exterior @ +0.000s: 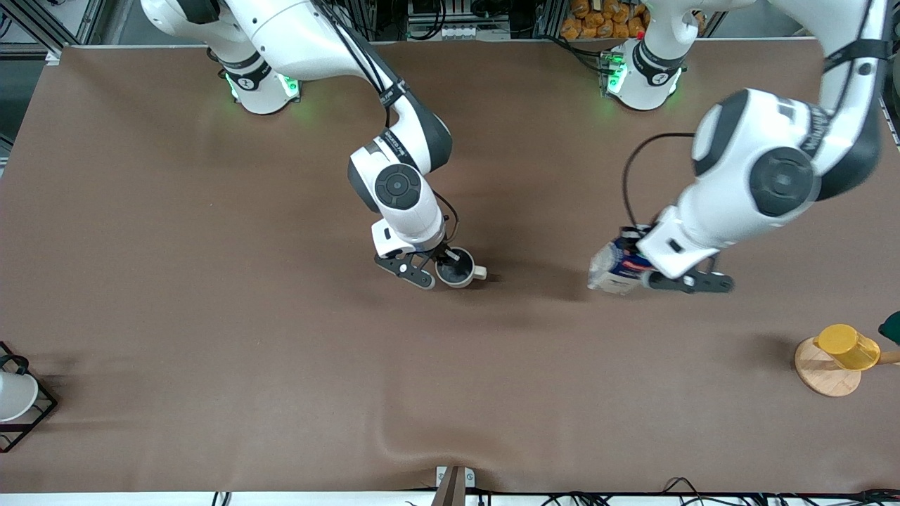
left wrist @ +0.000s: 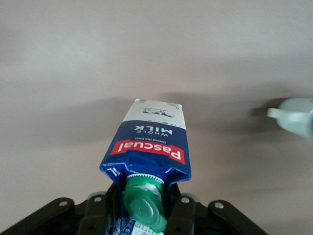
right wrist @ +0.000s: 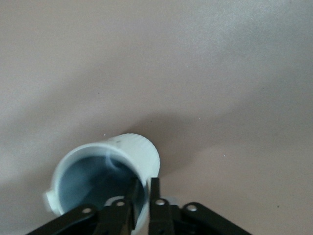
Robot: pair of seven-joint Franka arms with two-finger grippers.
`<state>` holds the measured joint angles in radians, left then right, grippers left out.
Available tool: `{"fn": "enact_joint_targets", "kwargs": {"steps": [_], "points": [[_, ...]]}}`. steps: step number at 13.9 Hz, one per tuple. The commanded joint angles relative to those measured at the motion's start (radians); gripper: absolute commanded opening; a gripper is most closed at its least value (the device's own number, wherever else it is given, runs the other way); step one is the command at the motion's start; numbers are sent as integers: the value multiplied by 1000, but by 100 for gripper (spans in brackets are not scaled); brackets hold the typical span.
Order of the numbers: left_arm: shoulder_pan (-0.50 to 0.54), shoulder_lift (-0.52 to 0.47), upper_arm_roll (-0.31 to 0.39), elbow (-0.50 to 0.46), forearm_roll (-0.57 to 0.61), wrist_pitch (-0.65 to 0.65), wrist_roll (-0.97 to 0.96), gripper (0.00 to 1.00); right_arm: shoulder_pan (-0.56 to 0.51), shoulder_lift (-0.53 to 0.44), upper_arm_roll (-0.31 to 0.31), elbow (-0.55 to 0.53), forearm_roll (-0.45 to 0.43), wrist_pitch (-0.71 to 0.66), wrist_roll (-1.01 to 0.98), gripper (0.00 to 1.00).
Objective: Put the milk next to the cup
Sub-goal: 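Carry the mug and carton toward the table middle with both grippers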
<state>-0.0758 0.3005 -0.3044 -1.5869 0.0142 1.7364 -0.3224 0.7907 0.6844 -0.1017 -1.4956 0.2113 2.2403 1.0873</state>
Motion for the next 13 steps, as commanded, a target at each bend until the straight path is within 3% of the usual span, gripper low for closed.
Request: {"fn": "enact_joint_targets", "kwargs": {"steps": [1,2,7,10,13], "points": [[4,-6,-76,-1,15,-31,-111,30,13,18,-13,26,-16,-1,23,83],[2,-4,-99,-1,15,-31,-135,30,13,20,-13,26,-16,-1,23,100],[-53,9,-165,1,13,-31,-263,30,8,-28,-13,31,-15,-34,13,100],[-131,38,-165,4,13,-29,-381,30,-40,-107,-18,35,-15,-172,-18,100],[-183,61,-165,4,18,-25,-438,30,-143,-175,-18,37,-15,-298,-189,100]]}}
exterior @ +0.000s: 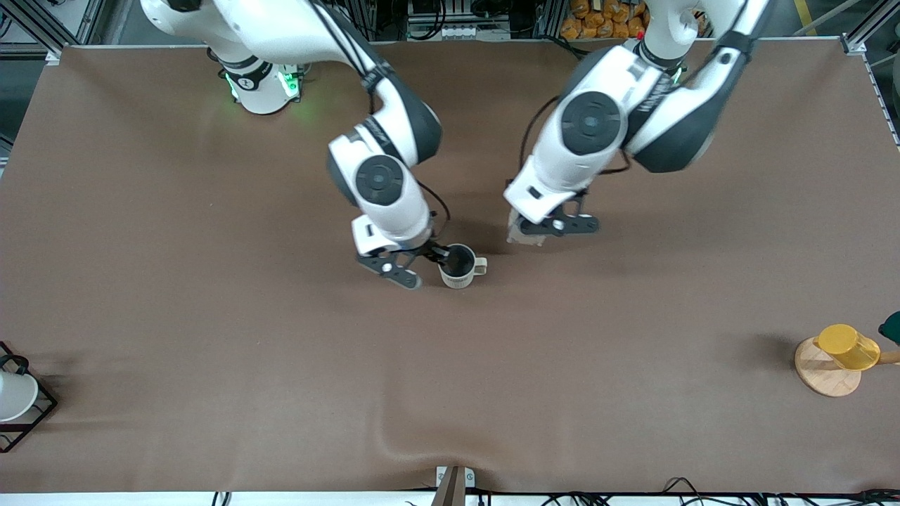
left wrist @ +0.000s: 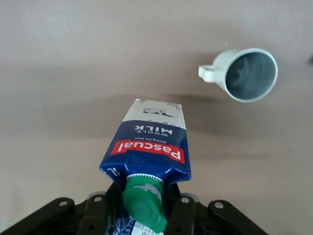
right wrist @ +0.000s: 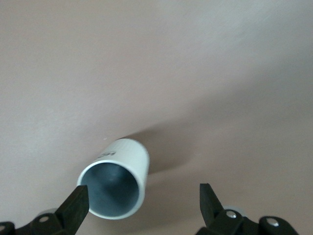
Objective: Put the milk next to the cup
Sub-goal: 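Carry the mug and carton toward the table middle with both grippers, then release the mug with the right gripper and withdraw it to rest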
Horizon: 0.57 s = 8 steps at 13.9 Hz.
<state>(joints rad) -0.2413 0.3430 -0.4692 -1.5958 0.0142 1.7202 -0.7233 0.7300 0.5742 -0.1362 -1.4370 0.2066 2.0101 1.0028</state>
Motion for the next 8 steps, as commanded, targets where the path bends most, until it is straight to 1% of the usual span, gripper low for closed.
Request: {"fn": "enact_joint_targets", "kwargs": {"steps": [1,2,5,8], "points": [[-19,27,0,14,17,-4,-41,30,-121,-85,17,-22,-10,-80,-177,100],[-32,40,0,28,17,4,-41,32,-159,-103,17,-22,-9,-94,-241,100],[-113,125,9,147,20,2,-85,33,-272,-155,17,-22,-10,-184,-393,100],[-156,174,15,183,21,2,-130,33,-400,-186,15,-22,-10,-278,-666,100]]}}
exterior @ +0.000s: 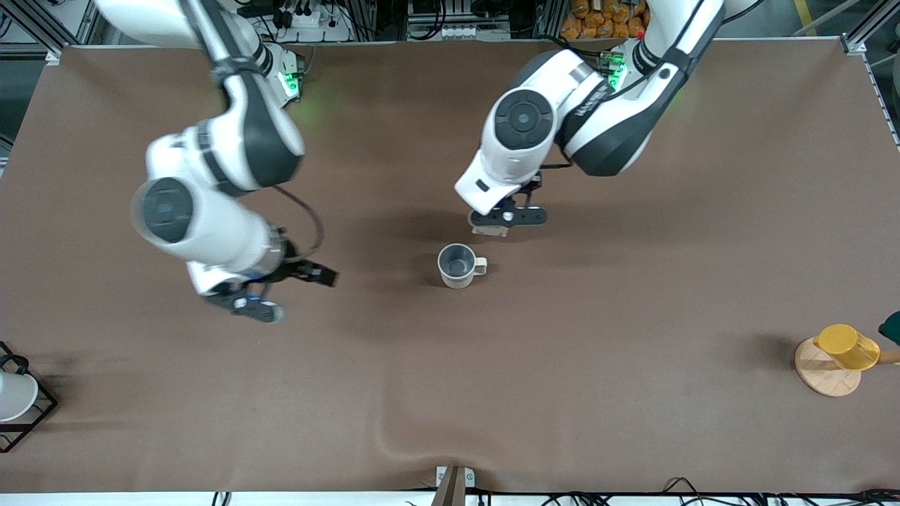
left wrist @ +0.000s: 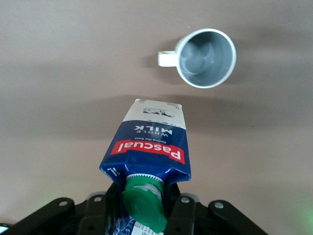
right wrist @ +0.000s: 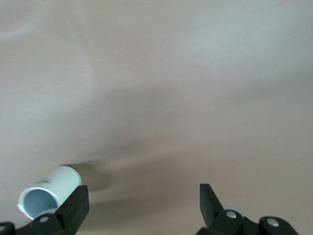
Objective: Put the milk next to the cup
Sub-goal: 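Release the mug with the right gripper and withdraw it to rest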
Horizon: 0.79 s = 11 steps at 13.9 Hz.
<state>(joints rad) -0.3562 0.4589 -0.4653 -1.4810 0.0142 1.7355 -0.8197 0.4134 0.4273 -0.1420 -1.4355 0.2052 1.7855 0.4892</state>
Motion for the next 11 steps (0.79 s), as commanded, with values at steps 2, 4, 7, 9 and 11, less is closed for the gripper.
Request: {"fn": "enact_joint_targets", "kwargs": {"steps": [2,4,7,9,11], "points": [[-58,73,11,68,21,-11,-42,33,-154,-50,19,-22,-10,-107,-332,100],[-78,90,11,73,20,-11,-52,33,-211,-82,22,-23,-12,-121,-412,100],[-92,144,11,125,29,-11,-52,33,-293,-122,24,-31,-21,-123,-529,100],[-93,171,13,154,50,-11,-53,33,-344,-151,24,-40,-21,-123,-679,100],[-116,181,49,162,49,-11,-55,33,-384,-171,22,-43,-23,-123,-782,100]]}}
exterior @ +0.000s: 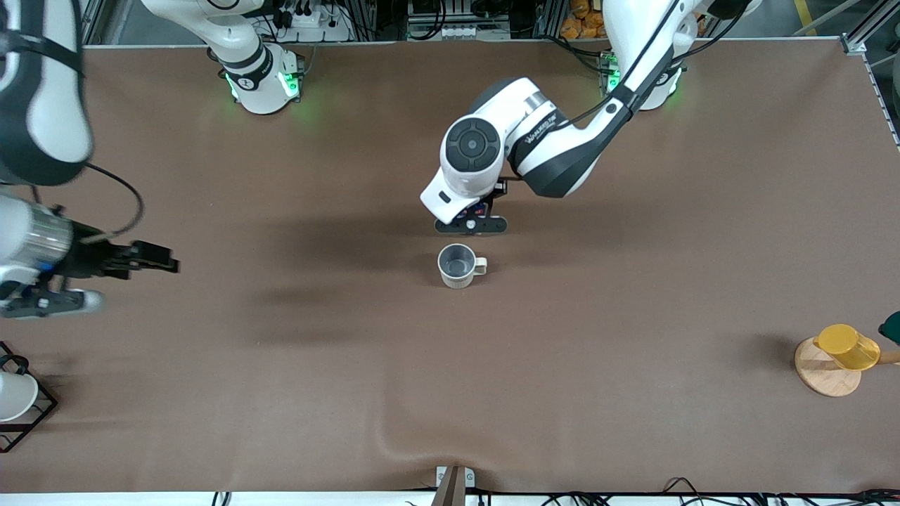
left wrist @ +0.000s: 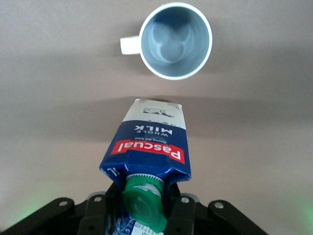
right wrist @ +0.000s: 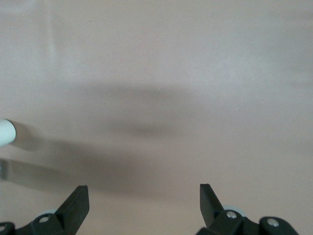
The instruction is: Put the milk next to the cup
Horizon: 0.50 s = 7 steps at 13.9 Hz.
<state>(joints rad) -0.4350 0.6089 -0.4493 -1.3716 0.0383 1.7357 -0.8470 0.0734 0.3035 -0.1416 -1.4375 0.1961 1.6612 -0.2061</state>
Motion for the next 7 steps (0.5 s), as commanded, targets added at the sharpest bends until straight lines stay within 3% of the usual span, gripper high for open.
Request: {"fn": "enact_joint_targets", "kwargs": {"steps": [1,3,7], "points": [[-62,29,64,52,25,-11,-29,33,-50,-65,22,-43,-17,2,-101,100],[-102,32,104,65,22,-10,-29,33,-53,-104,28,-38,-47,-36,-95,100],[-111,48,109,78,21,4,-58,33,-106,-171,73,-38,-53,-89,-90,100]]}}
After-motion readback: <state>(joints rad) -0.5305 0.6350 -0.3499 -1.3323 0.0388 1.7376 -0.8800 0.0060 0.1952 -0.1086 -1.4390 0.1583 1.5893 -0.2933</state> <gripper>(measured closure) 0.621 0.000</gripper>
